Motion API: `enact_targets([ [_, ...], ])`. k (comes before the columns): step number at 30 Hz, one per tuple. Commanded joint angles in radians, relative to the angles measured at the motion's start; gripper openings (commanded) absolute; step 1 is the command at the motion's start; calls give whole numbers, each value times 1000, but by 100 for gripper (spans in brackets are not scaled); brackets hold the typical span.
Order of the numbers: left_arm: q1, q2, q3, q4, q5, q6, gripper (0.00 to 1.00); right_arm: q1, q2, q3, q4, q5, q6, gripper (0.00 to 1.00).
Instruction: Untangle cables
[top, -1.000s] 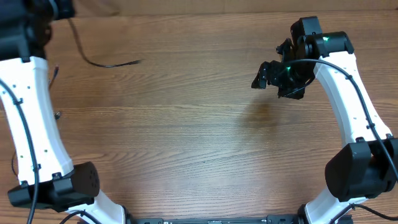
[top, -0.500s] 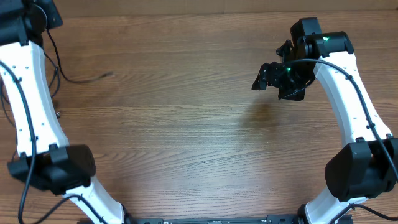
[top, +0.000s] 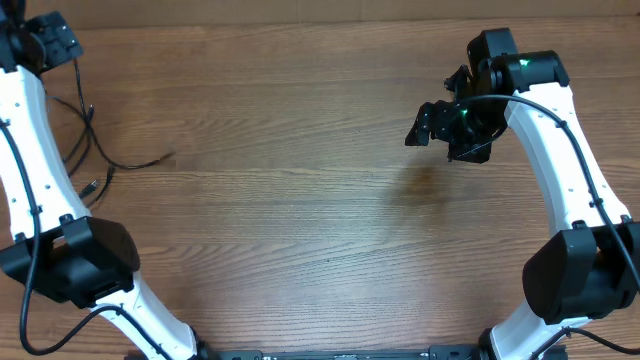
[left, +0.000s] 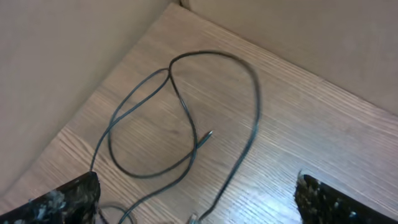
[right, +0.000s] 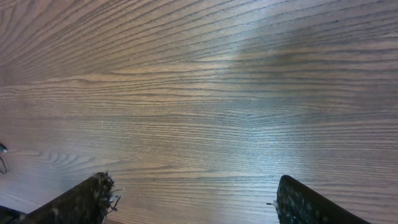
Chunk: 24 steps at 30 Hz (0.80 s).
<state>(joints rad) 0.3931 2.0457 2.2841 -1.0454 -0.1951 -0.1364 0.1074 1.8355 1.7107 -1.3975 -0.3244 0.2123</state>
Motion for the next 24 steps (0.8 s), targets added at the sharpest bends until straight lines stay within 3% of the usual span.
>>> enact_targets([
  [1,-2,-109,14,-10,83,-30,100,4,-16,5,6,10,-6,83],
  [12,-5,-370,14,-161,444,-104,100,6,-39,6,39,9,-10,82],
  [24,-114,-431,14,-347,464,-50,100,33,-265,6,52,10,-32,82],
])
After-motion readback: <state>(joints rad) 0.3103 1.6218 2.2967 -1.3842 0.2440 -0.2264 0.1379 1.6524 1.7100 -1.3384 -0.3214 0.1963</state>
